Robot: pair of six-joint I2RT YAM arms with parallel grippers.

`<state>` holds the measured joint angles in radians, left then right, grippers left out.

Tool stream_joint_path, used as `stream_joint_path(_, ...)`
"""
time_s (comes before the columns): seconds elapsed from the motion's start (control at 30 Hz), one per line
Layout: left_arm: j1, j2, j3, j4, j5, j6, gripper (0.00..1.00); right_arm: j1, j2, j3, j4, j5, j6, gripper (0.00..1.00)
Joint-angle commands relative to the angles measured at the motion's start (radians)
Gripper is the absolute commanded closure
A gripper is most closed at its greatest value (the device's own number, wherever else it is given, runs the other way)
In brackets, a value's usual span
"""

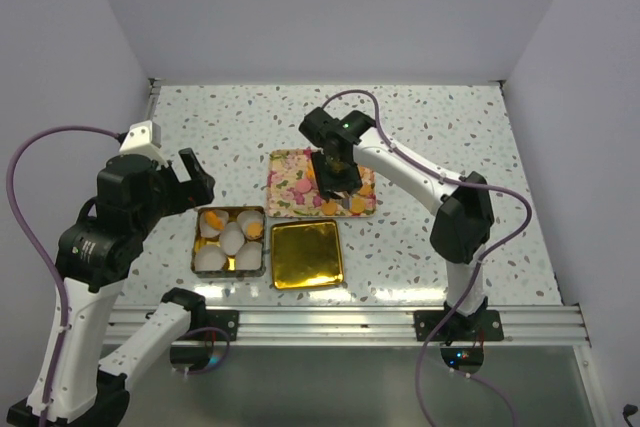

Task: Pack the cookies

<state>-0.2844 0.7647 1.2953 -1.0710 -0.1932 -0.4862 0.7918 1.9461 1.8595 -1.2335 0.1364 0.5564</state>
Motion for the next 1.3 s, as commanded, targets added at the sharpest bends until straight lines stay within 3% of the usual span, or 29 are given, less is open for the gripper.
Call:
stream_joint_path(0.0, -0.013, 0.001, -0.002, 0.043, -0.025, 0.021, 0.00, 0.001, 0.013, 0.007, 0.005, -0.007, -0.004, 0.49)
stream_joint_path(0.23, -0.025, 0.002, -0.001, 0.042, -0.049, 0.028, 0.00, 0.001, 0.011, 0.039, -0.014, -0.004, 0.000, 0.62)
stream_joint_path(0.43, -0.029, 0.001, 0.001, 0.043, -0.057, 0.028, 0.00, 0.003, 0.010, 0.144, -0.078, 0.023, 0.008, 0.63)
stream_joint_path(0.67, -0.030, -0.002, 0.001, 0.040, -0.090, 0.021, 0.00, 0.027, -0.015, 0.245, -0.107, -0.052, 0.033, 0.64)
stream_joint_path(1.03, -0.029, -0.021, -0.008, 0.036, -0.147, -0.017, 0.00, 0.297, 0.027, 0.320, 0.043, -0.230, 0.121, 0.64)
stream_joint_path(1.27, -0.030, -0.030, -0.011, 0.036, -0.115, -0.023, 0.00, 0.357, 0.115, 0.369, 0.082, -0.261, 0.140, 0.64)
